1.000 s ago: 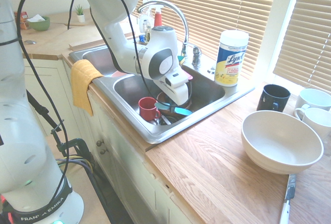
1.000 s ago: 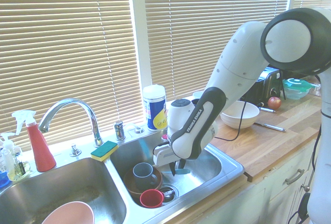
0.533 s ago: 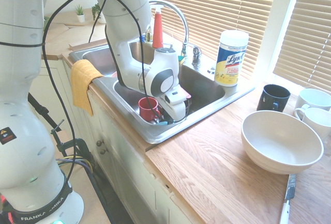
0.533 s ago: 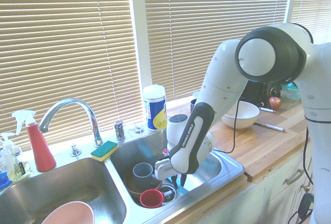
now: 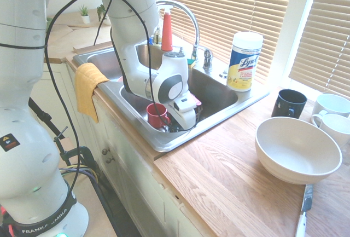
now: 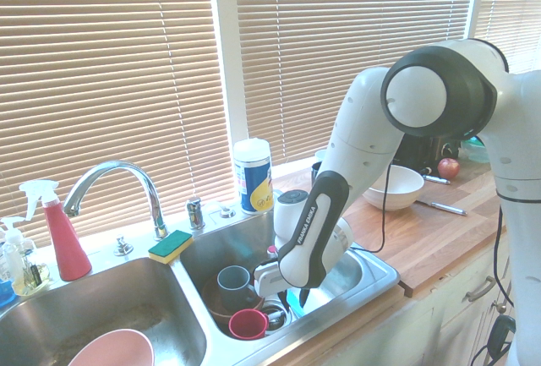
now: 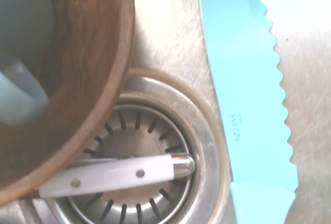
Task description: Put the knife into the sink
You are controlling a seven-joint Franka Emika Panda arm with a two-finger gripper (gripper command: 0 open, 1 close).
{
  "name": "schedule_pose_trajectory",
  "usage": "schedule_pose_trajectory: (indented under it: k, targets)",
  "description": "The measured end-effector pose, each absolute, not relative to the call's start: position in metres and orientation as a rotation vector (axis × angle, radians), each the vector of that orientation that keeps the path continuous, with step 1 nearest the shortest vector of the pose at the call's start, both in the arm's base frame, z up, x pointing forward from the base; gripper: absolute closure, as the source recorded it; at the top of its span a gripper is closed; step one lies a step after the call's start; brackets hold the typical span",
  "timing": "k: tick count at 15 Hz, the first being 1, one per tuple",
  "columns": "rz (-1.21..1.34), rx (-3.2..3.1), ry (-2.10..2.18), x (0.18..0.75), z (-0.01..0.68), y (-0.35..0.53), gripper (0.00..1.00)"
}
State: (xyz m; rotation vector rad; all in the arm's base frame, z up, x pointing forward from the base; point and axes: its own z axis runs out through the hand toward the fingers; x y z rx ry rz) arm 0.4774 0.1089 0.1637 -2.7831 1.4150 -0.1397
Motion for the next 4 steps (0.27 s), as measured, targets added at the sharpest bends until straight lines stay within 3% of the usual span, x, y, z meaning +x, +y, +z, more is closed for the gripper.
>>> schedule_pose_trajectory:
  k: [4]
  targets:
    - [-0.221,-2.801,1.296,0.489,0.224,0.113,0.00]
